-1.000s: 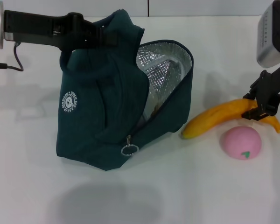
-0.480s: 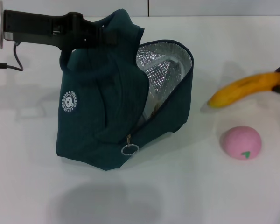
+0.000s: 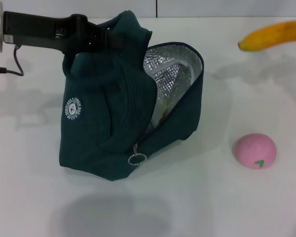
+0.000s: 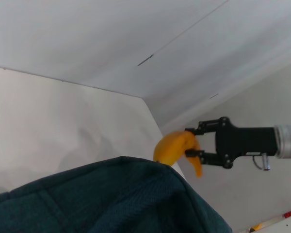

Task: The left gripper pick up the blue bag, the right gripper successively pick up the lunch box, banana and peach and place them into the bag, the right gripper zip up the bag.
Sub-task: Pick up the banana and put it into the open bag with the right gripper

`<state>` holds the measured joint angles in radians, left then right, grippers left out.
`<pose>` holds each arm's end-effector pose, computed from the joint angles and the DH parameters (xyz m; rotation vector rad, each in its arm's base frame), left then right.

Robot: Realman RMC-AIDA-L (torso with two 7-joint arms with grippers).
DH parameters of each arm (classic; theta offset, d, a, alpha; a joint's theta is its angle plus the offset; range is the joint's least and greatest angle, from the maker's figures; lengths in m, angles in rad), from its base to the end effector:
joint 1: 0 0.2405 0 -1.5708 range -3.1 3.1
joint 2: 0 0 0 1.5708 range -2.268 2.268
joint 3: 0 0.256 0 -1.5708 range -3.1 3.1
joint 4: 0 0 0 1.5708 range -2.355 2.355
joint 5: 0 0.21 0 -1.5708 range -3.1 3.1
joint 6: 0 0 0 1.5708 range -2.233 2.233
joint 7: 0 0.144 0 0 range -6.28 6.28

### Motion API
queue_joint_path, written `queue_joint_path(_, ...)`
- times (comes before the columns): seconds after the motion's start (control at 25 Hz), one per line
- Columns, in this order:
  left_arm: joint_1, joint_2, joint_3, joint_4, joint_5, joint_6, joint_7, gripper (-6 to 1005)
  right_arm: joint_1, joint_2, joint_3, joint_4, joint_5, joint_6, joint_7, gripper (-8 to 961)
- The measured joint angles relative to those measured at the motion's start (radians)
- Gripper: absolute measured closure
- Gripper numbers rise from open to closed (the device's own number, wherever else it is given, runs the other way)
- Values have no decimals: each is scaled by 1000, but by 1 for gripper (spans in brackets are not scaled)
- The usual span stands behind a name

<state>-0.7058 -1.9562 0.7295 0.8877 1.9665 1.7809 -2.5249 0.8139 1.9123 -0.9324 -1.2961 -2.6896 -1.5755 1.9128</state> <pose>-0.1797 0.3726 0.0782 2.5371 1.5992 0.7035 0.1699 0.4289 0.1398 -2.4882 0.2375 -0.4973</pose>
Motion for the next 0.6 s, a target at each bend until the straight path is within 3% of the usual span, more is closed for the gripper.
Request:
queue_joint_path(0.36, 6, -2, 1, -1, 0, 1, 1, 963, 76, 23, -5, -91, 37, -75, 24, 502)
queue_joint_path(0.6, 4, -1, 1, -1, 0, 1, 1, 963, 139, 57, -57, -105, 73, -138, 13, 502)
